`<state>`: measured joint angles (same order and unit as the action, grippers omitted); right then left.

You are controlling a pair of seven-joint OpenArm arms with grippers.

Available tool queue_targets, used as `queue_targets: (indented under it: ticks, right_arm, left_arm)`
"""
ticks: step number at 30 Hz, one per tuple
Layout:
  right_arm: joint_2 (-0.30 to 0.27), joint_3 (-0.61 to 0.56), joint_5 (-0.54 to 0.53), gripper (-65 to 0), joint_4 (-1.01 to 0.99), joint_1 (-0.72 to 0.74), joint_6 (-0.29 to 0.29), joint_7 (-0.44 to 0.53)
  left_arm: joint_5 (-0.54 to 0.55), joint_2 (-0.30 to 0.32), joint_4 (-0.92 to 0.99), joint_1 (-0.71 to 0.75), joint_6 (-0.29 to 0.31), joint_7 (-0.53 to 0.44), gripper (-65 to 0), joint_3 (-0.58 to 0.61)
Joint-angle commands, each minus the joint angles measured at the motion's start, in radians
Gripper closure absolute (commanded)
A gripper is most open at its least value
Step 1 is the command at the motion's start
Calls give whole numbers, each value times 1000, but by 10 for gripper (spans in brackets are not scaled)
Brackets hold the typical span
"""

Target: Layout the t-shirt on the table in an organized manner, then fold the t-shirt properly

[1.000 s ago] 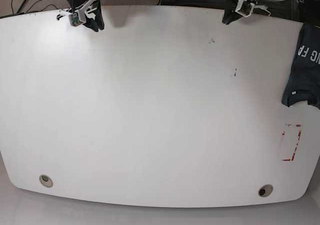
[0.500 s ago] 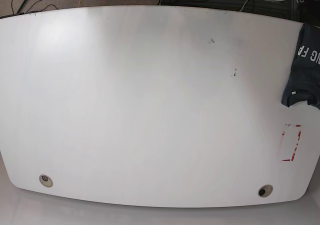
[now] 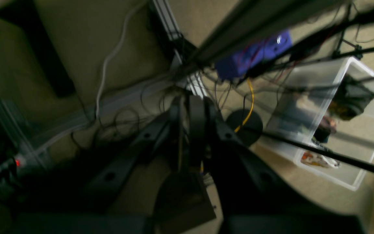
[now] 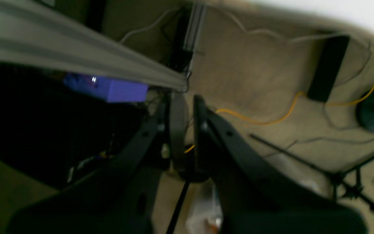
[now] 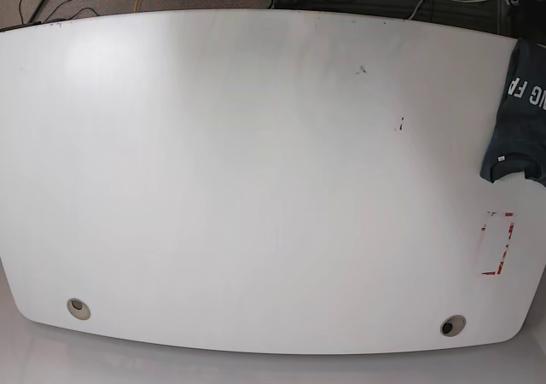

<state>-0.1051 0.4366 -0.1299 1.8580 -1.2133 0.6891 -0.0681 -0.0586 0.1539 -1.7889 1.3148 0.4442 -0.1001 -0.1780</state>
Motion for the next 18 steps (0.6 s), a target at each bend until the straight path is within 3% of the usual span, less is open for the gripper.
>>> queue_targets:
  ticks: [1, 14, 18]
  right_arm:
    - [-3, 0, -6, -40, -62, -26, 9, 15]
    - [-35, -132, 68, -41, -439, 171, 9, 24]
    - [-34, -166, 89, -41, -558, 246, -19, 50]
  left_arm:
    - [4, 2, 80, -33, 3, -5, -24, 15]
    - [7, -3, 555, -386, 3, 47, -24, 19]
    - [4, -4, 667, -476, 3, 49, -24, 19]
